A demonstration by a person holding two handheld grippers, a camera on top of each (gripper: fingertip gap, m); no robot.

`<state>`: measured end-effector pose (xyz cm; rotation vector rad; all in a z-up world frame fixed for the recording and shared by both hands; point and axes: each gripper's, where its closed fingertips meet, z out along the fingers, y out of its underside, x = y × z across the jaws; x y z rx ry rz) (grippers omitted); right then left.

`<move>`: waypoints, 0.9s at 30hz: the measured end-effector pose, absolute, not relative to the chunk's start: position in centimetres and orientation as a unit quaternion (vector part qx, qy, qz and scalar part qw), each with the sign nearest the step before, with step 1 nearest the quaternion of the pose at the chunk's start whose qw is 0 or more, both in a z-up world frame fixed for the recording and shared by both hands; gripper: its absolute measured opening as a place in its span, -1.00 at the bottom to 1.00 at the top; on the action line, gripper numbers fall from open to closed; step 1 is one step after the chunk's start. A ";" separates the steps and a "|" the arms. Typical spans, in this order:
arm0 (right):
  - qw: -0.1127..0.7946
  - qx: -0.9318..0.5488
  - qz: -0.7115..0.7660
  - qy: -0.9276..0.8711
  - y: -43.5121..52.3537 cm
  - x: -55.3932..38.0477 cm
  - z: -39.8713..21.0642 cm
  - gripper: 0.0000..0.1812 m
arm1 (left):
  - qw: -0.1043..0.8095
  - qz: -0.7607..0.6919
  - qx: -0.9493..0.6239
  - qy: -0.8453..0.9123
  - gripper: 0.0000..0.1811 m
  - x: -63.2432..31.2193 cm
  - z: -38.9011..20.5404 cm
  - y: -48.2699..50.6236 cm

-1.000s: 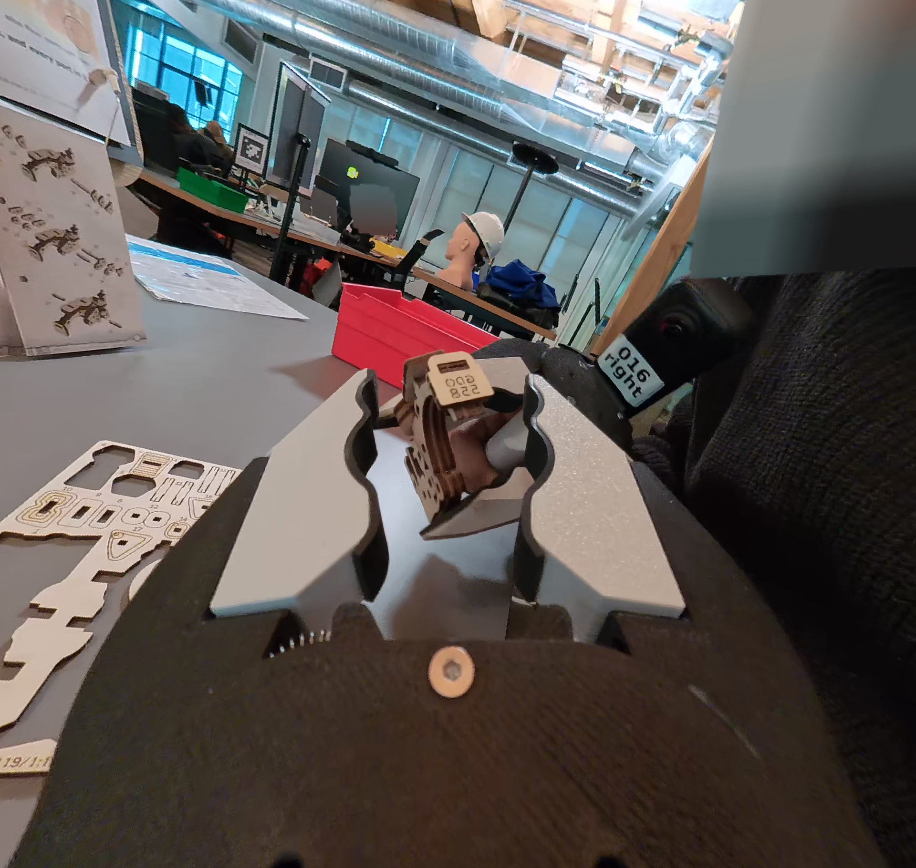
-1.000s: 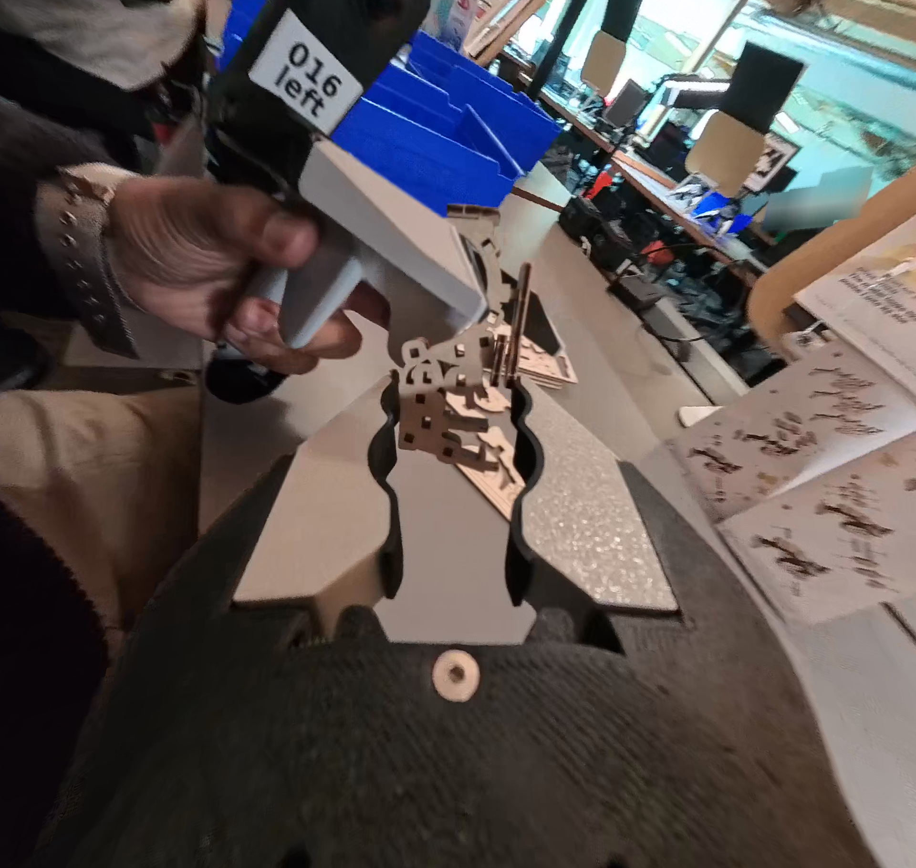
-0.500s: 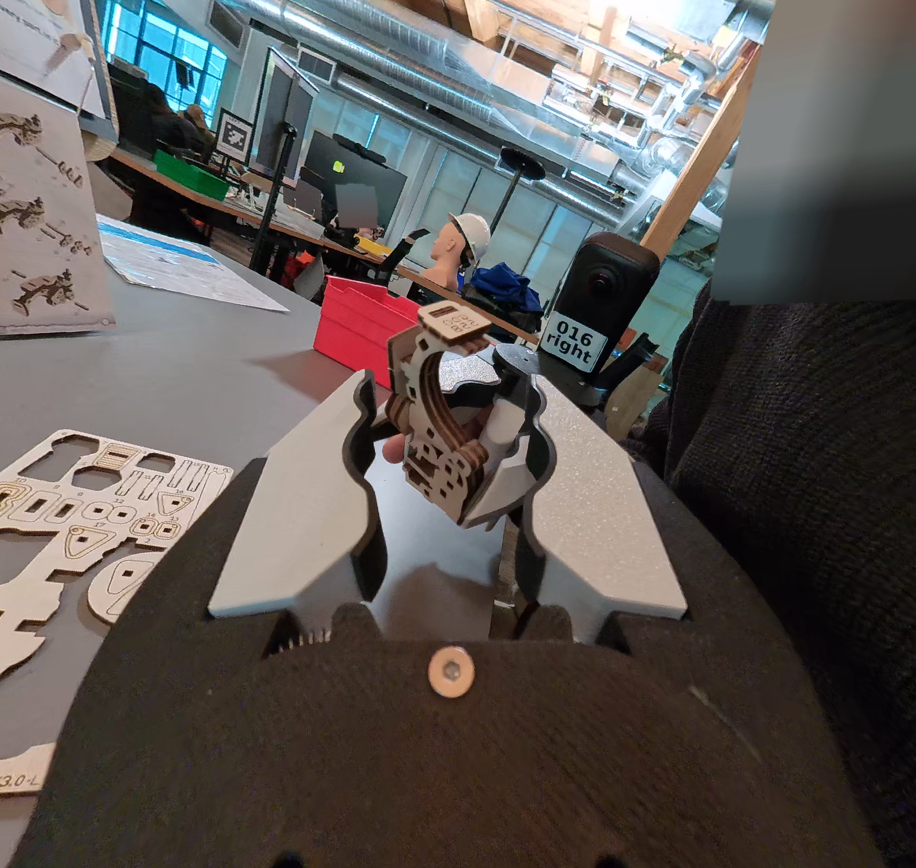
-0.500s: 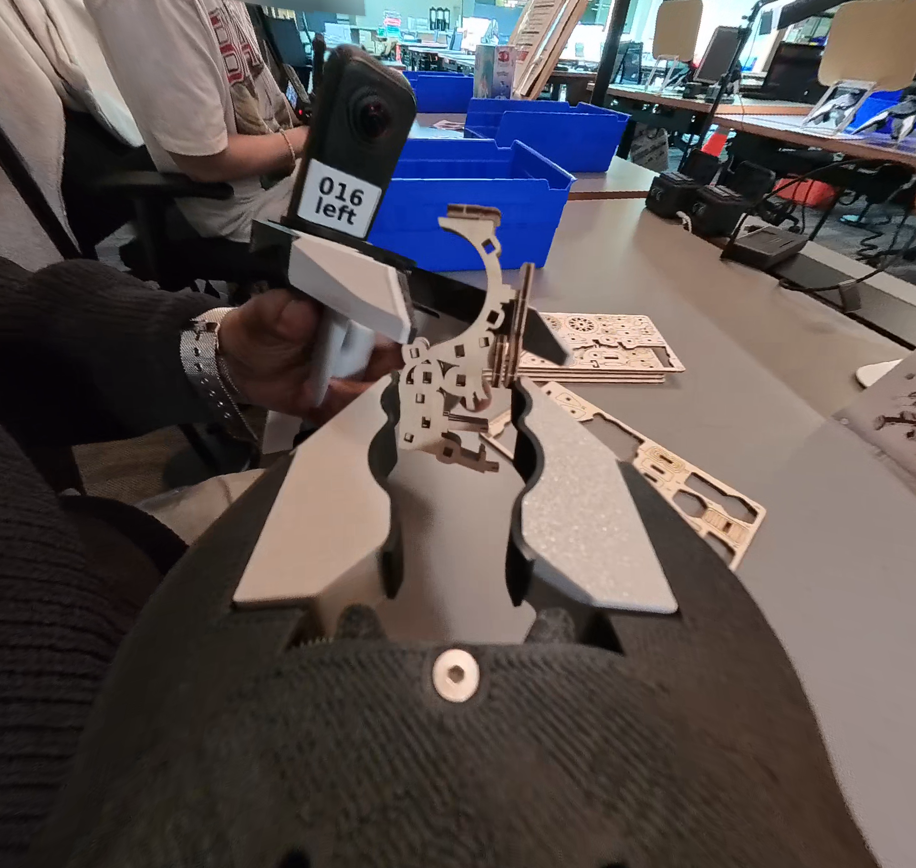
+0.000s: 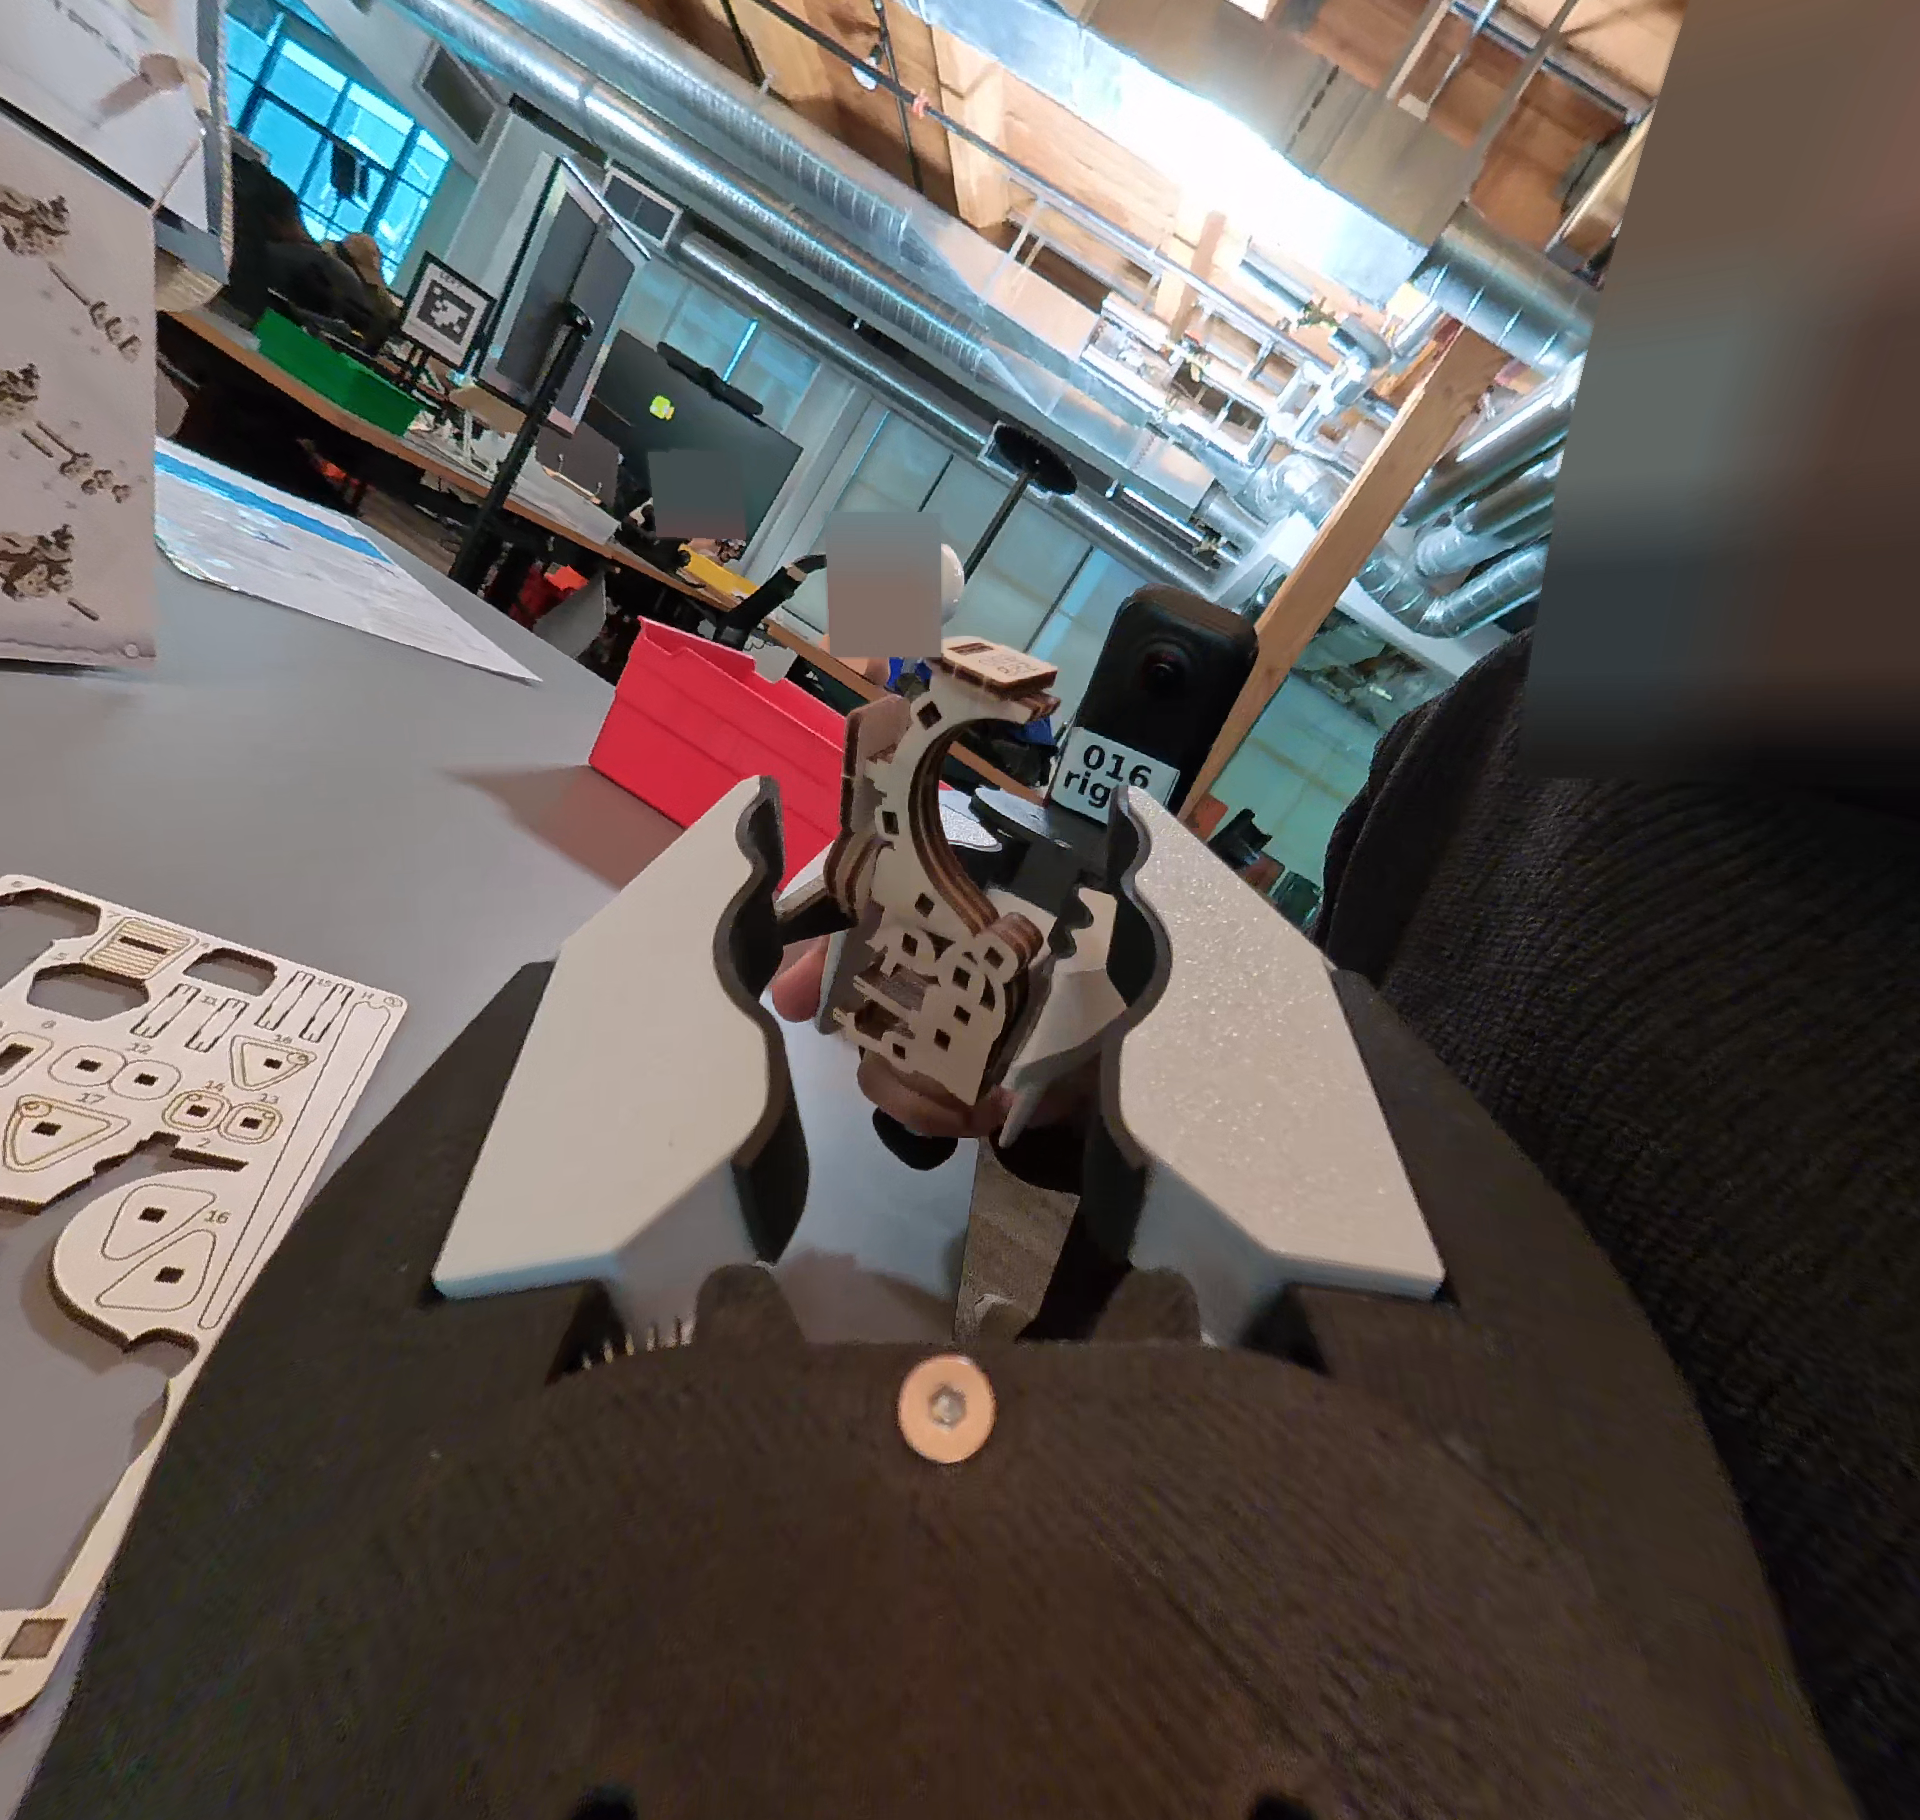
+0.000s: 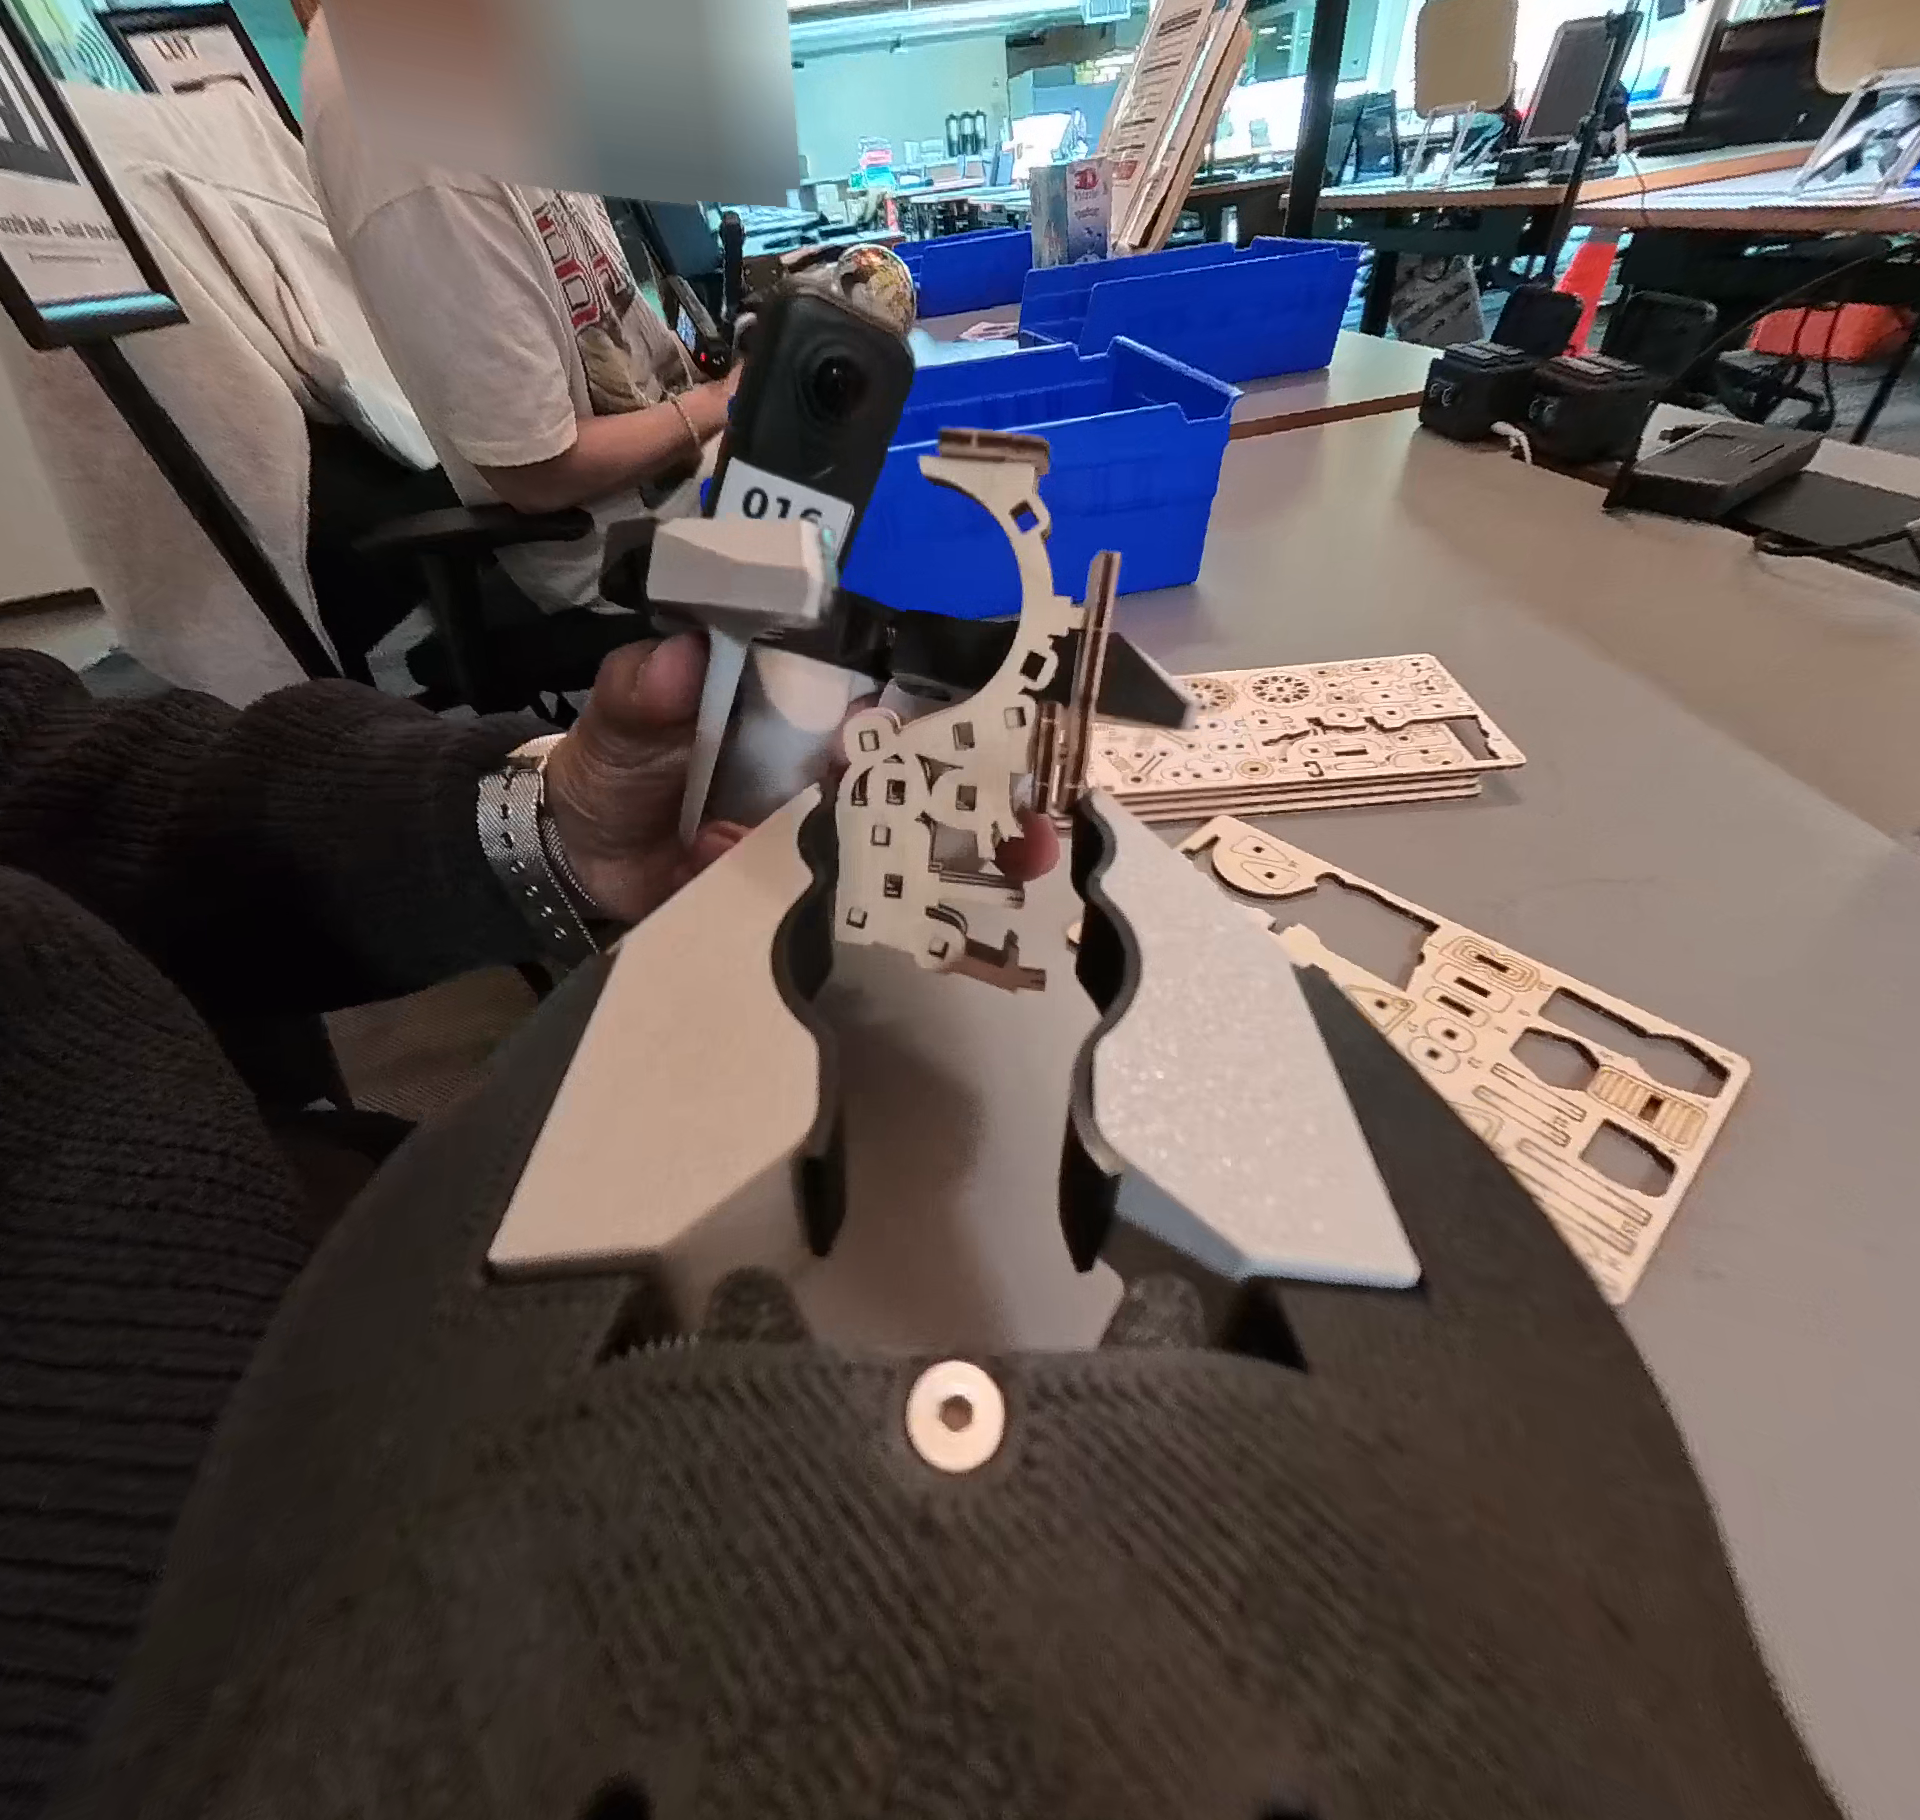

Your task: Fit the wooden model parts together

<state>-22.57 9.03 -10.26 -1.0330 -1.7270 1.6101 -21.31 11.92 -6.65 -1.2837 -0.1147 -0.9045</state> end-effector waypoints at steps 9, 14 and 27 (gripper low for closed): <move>0.264 -0.394 0.615 -0.630 9.3 -22.6 -10.0 -0.51 | 0.681 -0.466 -0.562 -0.057 -0.39 -21.2 -6.3 11.4; 0.261 -0.396 0.615 -0.630 9.4 -22.6 -10.1 -0.51 | 0.689 -0.463 -0.554 -0.065 -0.35 -21.7 -6.2 11.3; 0.254 -0.397 0.615 -0.632 9.2 -22.7 -10.3 -0.50 | 0.697 -0.440 -0.562 -0.075 -0.23 -22.0 -6.6 11.8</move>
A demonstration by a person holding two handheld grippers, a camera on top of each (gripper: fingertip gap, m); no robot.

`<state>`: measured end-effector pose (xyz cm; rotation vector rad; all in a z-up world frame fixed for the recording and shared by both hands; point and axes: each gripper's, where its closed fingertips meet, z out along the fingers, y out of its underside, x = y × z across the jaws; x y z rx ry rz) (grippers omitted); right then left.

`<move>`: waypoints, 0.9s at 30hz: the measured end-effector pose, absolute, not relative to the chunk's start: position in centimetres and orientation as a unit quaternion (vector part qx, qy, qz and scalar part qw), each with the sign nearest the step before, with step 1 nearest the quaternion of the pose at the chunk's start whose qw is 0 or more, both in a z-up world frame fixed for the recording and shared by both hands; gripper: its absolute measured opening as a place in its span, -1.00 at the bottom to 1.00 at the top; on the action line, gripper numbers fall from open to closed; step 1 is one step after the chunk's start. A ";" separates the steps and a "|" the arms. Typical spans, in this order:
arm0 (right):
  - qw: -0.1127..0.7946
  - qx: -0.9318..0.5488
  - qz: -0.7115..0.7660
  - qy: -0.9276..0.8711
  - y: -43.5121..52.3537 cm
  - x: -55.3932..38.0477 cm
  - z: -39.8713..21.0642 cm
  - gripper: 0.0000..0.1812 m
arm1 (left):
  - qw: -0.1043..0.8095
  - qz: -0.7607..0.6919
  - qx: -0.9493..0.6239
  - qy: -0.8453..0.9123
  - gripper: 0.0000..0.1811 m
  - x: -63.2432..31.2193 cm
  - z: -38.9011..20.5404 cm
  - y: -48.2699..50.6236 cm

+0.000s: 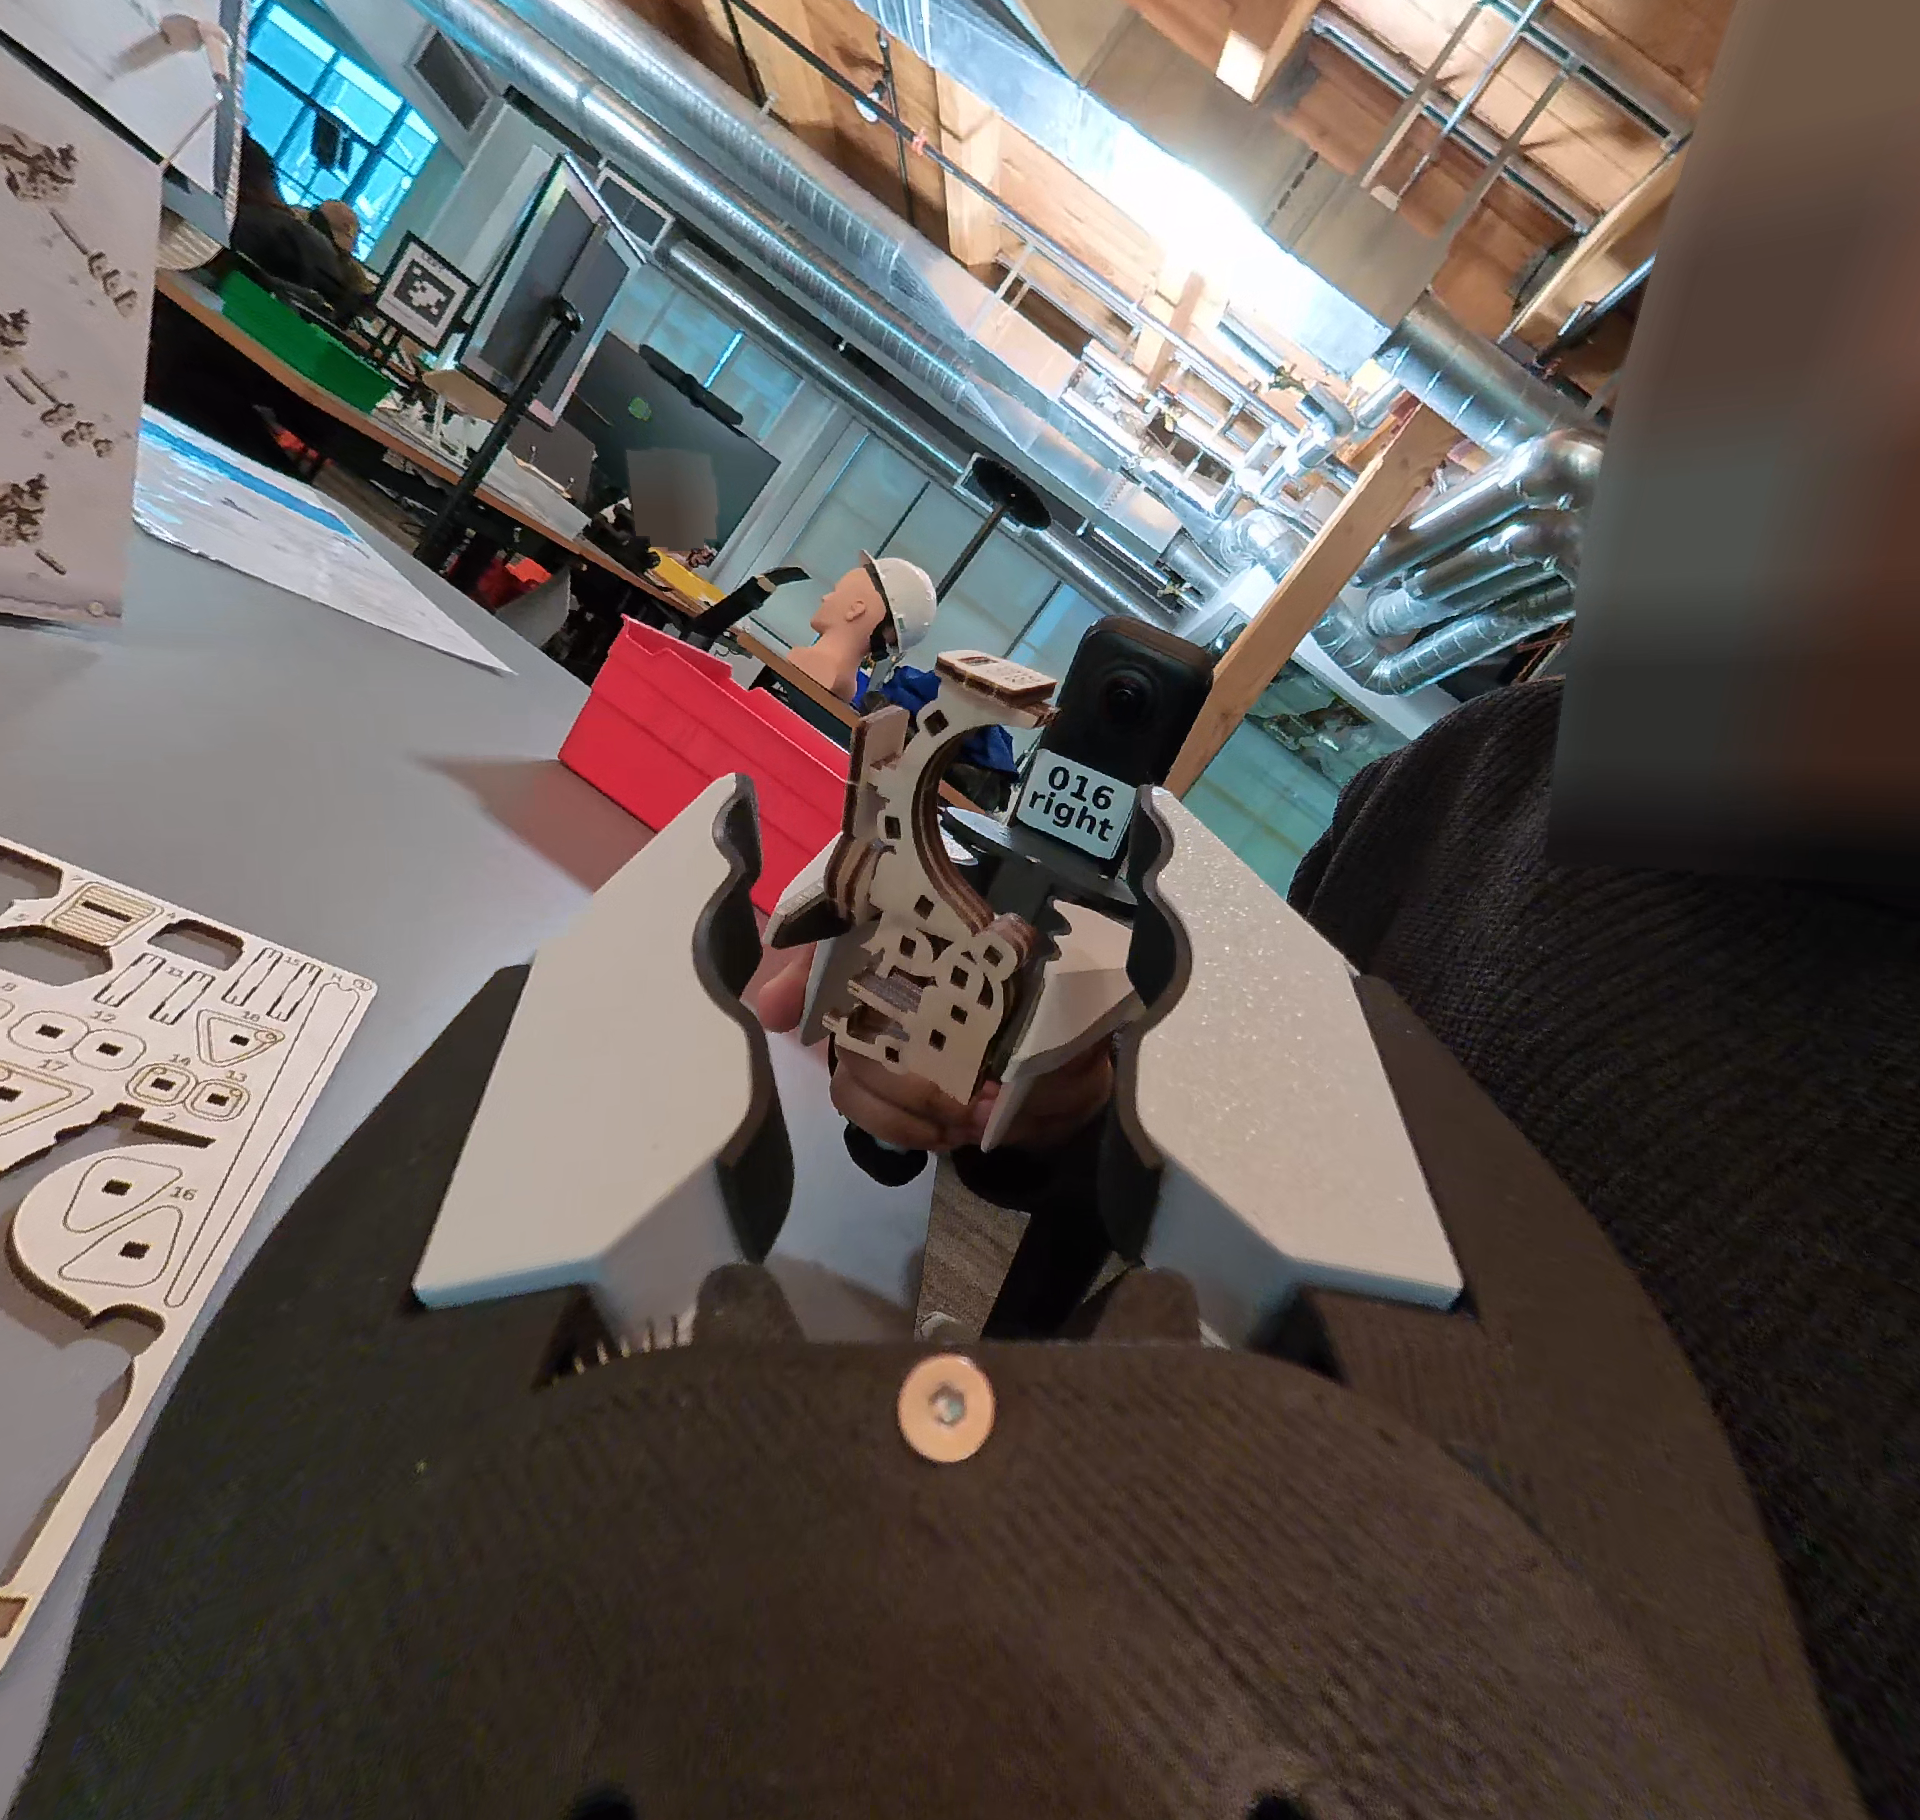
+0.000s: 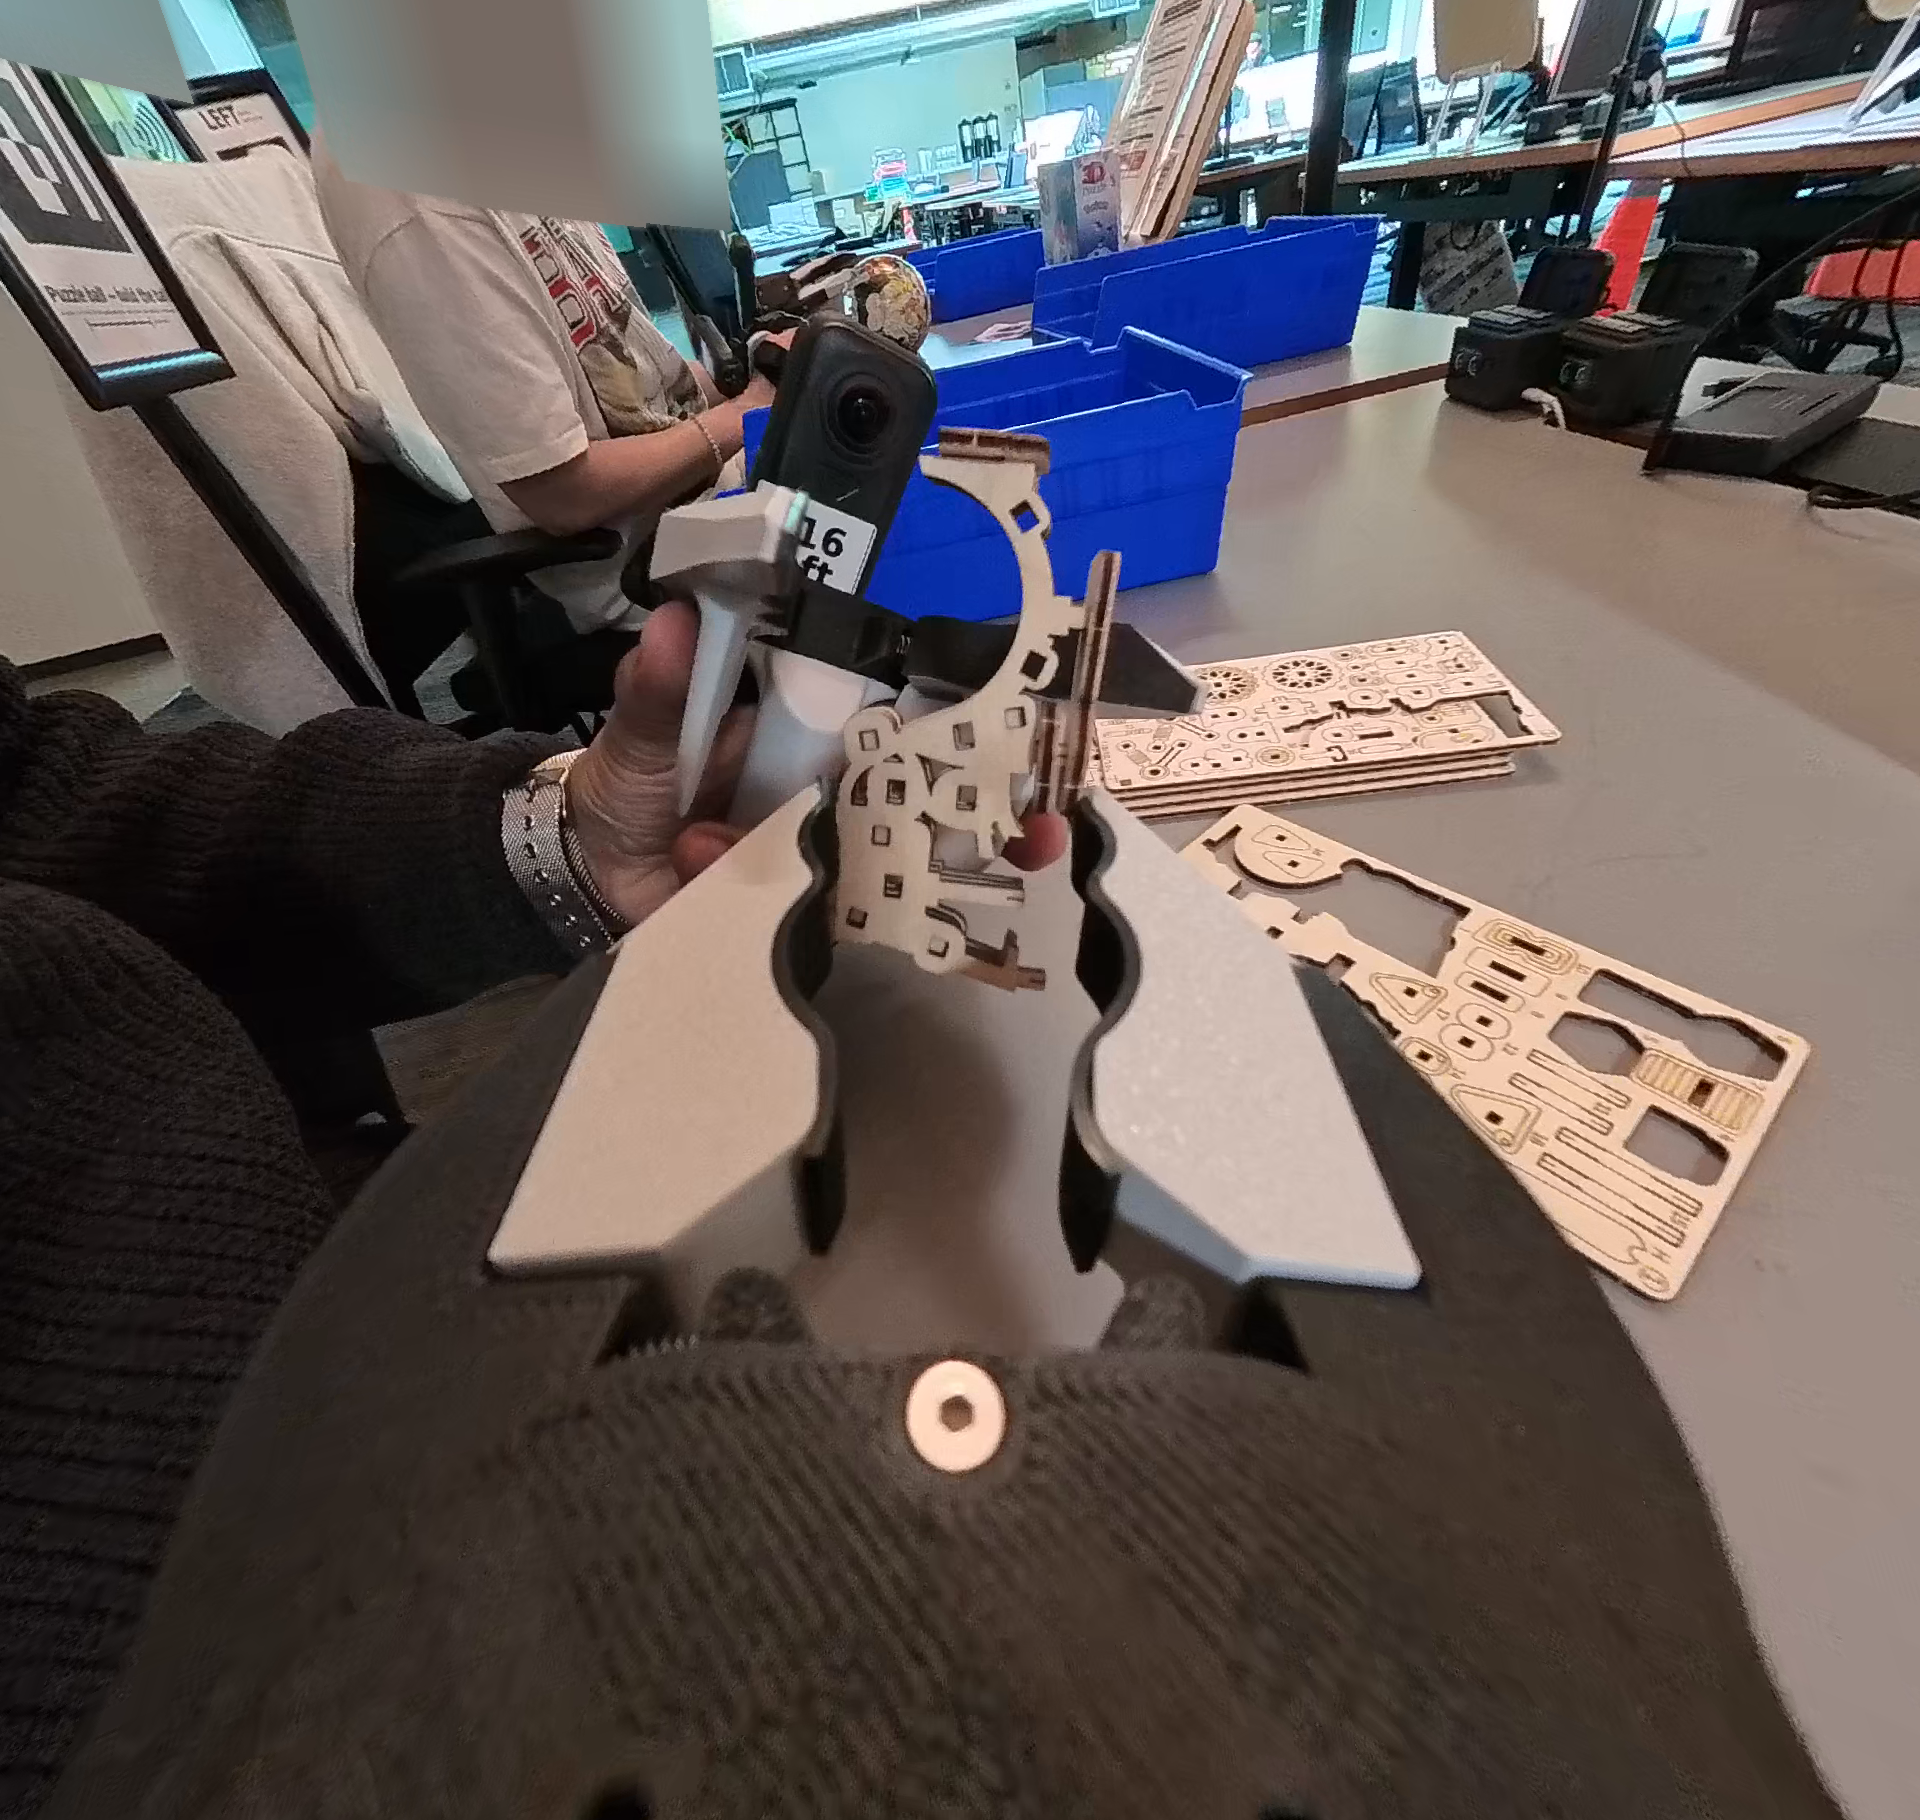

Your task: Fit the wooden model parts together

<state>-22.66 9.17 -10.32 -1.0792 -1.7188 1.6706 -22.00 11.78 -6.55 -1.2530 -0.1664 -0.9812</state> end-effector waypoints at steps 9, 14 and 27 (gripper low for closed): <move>0.249 -0.399 0.617 -0.631 9.2 -22.7 -10.3 -0.51 | 0.696 -0.437 -0.565 -0.077 -0.19 -22.0 -6.6 11.9; 0.247 -0.400 0.618 -0.630 9.2 -22.7 -10.4 -0.51 | 0.696 -0.430 -0.569 -0.082 -0.10 -22.1 -6.9 12.2; 0.245 -0.400 0.617 -0.632 9.1 -22.7 -10.4 -0.51 | 0.702 -0.432 -0.561 -0.080 -0.21 -22.2 -6.6 11.9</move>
